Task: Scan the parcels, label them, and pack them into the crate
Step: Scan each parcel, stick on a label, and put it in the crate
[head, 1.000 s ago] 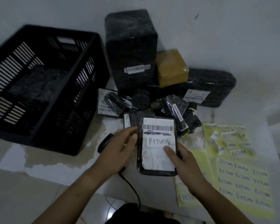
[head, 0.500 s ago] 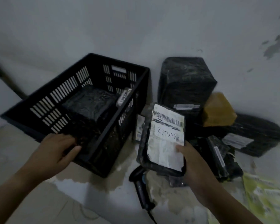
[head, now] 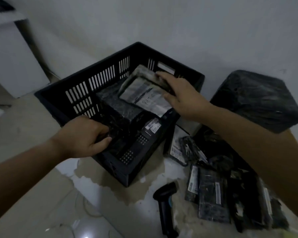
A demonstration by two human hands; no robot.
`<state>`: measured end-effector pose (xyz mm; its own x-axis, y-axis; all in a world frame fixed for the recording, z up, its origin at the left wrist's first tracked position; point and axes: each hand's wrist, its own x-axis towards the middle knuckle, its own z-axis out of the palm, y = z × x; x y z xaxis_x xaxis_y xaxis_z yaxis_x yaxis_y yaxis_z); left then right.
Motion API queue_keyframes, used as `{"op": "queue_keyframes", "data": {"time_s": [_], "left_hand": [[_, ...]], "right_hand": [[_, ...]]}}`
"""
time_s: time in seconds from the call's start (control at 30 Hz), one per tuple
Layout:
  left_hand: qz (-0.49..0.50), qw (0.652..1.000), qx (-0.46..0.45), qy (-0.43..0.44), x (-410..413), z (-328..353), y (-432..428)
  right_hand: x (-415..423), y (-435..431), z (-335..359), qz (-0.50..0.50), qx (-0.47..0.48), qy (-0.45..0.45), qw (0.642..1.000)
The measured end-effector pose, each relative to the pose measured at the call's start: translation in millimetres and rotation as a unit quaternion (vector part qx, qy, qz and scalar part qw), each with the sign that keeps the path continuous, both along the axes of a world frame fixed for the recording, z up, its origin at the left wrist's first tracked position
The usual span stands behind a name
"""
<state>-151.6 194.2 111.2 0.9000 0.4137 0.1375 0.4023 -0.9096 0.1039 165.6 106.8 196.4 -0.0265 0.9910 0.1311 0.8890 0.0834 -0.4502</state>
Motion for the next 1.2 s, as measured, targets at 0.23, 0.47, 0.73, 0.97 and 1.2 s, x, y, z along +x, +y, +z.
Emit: {"op": "queue_keyframes", "data": {"time_s": [0.23, 0.47, 0.73, 0.97, 1.2], "left_hand": [[0.003, 0.999, 0.004, -0.047, 3.0, -8.3, -1.4], [0.0, 0.997, -0.005, -0.08, 1.9, -9.6, -0.9], [0.012, 0.996, -0.013, -0.083, 1.4, -13.1, -1.5], [0.017, 0.996, -0.019, -0.088, 1.0, -11.8, -1.7], [0.013, 0.997, -0.02, -0.076, 0.8, -11.7, -1.8]], "right_hand": [[-13.8, 71.7, -45.8, 0.105, -0.278, -0.174, 0.939], [-57.9, 102.3, -85.5, 0.203, -0.364, -0.253, 0.873], [-96.1, 110.9, -144.4, 0.254, -0.387, -0.284, 0.84], [-107.4, 117.6, -153.8, 0.251, -0.252, -0.35, 0.866], [-102.2, 109.6, -166.0, 0.281, -0.373, -0.337, 0.817]]}}
